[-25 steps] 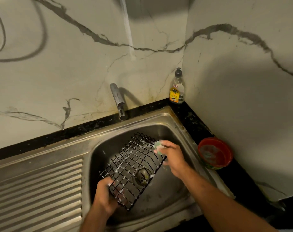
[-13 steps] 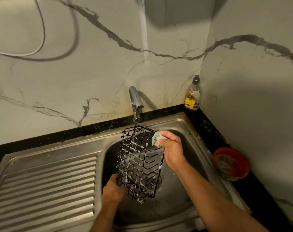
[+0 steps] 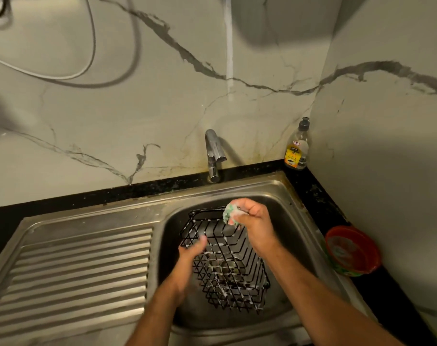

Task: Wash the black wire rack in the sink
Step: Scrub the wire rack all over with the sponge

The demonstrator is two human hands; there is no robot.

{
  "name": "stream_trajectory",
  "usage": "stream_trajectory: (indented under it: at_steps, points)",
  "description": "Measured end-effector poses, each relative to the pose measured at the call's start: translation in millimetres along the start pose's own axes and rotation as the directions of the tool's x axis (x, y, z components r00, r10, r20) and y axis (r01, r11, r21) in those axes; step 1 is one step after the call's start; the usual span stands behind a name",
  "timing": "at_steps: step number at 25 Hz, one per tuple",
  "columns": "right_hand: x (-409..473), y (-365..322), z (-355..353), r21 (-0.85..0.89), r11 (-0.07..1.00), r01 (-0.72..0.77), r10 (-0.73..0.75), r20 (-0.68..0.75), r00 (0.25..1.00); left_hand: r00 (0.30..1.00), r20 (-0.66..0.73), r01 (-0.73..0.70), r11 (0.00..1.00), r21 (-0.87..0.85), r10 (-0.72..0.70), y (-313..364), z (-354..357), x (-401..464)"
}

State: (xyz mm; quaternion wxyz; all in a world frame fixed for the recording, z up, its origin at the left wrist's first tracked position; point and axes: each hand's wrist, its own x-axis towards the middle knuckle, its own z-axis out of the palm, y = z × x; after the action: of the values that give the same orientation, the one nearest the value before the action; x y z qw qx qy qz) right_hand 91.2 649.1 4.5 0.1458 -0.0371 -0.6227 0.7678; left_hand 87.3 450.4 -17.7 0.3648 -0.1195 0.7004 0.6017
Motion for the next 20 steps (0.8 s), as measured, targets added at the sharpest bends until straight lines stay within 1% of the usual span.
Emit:
stream_trajectory:
  at_steps: [1,2,3,4,6,7,9,11,14,15,17,19,20]
  points:
    - [-3.6,-1.8,2.5,-0.038,0.999,0.005,-0.003,0.039,0.999,0.994,0.032,0.105,0.984,-0.147,-0.101,4.1,-4.5,-0.6]
    - [-8.1,-2.7,6.5,-0.087,0.996,0.006,0.001,0.08,0.997,0.978,0.057,0.209,0.95,-0.232,-0.201,10.1,-10.5,-1.8]
    - [-14.3,-1.9,11.3,-0.166,0.986,0.002,0.019,0.127,0.992,0.962,0.057,0.272,0.933,-0.237,-0.266,15.2,-15.9,-1.9]
    - [-22.0,-0.7,16.5,-0.267,0.964,0.005,0.045,0.181,0.982,0.95,0.034,0.31,0.932,-0.187,-0.31,18.8,-20.7,-2.2]
    - [-39.8,4.6,26.5,-0.484,0.872,0.072,0.099,0.319,0.942,0.943,-0.043,0.332,0.943,0.002,-0.331,18.8,-25.4,1.4]
    - [-48.2,6.5,30.9,-0.583,0.798,0.151,0.121,0.401,0.908,0.939,-0.078,0.339,0.939,0.066,-0.333,16.8,-27.2,2.1]
    - [-60.8,5.9,37.5,-0.719,0.624,0.305,0.196,0.523,0.83,0.934,-0.088,0.355,0.93,0.095,-0.347,10.0,-30.4,6.4]
    - [-70.8,6.8,41.5,-0.767,0.495,0.408,0.279,0.585,0.762,0.935,-0.053,0.353,0.934,0.057,-0.35,7.7,-32.3,7.5]
    - [-82.2,14.0,46.6,-0.746,0.362,0.558,0.335,0.663,0.669,0.948,-0.02,0.315,0.945,-0.088,-0.318,3.7,-29.8,5.9]
    - [-84.2,15.8,46.6,-0.737,0.344,0.581,0.356,0.676,0.646,0.952,-0.021,0.3,0.944,-0.14,-0.306,2.1,-27.7,5.1]
    - [-85.2,15.3,45.6,-0.711,0.348,0.611,0.371,0.703,0.607,0.96,-0.034,0.26,0.933,-0.249,-0.276,-4.3,-26.3,6.2]
    - [-86.4,10.4,45.9,-0.694,0.341,0.634,0.356,0.72,0.596,0.965,-0.073,0.212,0.912,-0.351,-0.253,-9.5,-26.7,12.4]
    - [-88.0,8.1,45.9,-0.692,0.365,0.623,0.334,0.722,0.606,0.966,-0.093,0.188,0.899,-0.396,-0.243,-11.4,-25.8,15.3]
